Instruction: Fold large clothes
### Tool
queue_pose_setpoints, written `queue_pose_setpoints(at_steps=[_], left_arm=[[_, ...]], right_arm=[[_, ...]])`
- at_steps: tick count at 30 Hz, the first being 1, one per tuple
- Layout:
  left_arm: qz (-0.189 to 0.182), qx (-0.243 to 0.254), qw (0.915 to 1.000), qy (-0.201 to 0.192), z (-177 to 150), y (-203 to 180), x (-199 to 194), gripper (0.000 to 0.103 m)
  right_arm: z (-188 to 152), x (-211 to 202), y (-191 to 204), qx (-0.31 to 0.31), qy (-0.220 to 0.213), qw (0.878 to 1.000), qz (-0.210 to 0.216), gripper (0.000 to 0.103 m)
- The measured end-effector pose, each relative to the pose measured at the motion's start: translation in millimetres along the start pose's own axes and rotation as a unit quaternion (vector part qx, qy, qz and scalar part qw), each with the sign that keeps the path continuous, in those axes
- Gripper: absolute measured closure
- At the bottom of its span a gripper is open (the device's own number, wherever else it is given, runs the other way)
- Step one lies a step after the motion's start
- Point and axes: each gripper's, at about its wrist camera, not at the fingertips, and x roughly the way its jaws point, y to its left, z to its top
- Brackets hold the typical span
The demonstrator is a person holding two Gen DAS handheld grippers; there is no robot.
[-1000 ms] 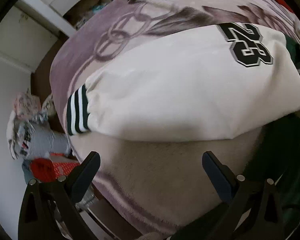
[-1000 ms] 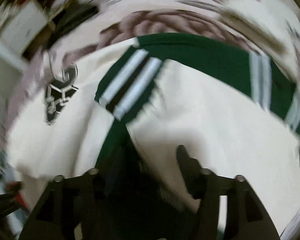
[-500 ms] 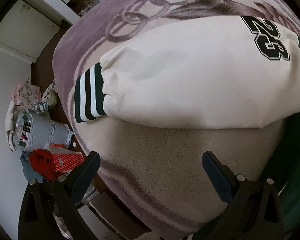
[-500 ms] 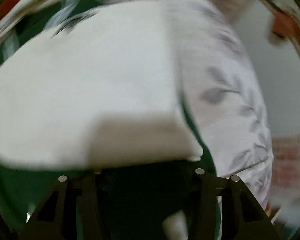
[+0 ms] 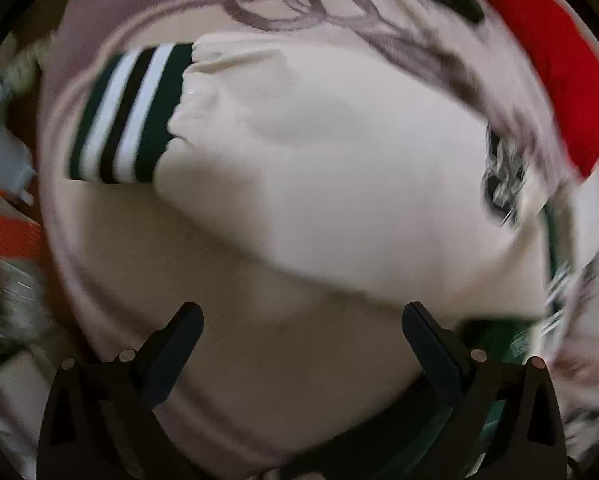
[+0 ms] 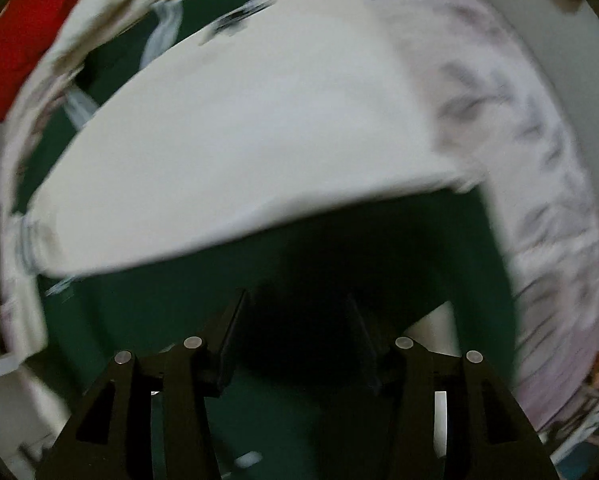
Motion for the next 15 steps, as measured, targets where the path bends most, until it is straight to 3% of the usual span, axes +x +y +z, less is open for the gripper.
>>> queue_pose_setpoints(at_steps=[2,5,7,9,11,13,15], left_arm=[[-0.034,-0.048,0.9983,0.000,10,14,11,0.003],[-0.058,-0.120,0.9909,-0.018,24,33,23,0.014],[-0.056,-0.153,0.9852,-0.053,35,43,22,0.030],[-0.032,-0.167,0.9817,-0.085,45,48,18,0.066],[-0.028,-0.170,0.9778,-0.119,57,54,12,0.086],[-0.036,-0.166,0.9754,-0.140,70,57,7,0.092],[-0.041,-0.162,0.9733,-0.157,91,58,1,0.094]], right_arm=[[-23,5,32,-0.032,0.015,0.999,0.025,0.050],[-39,9,82,-0.096,0.013,0.994,0.041,0.050],[-41,8,116,-0.129,0.002,0.991,0.047,0.050],[-41,10,145,-0.153,-0.009,0.987,0.051,0.048],[-37,14,176,-0.178,-0.024,0.982,0.052,0.040],[-19,20,226,-0.206,-0.040,0.976,0.053,0.040],[-11,26,251,-0.226,-0.044,0.972,0.044,0.040]])
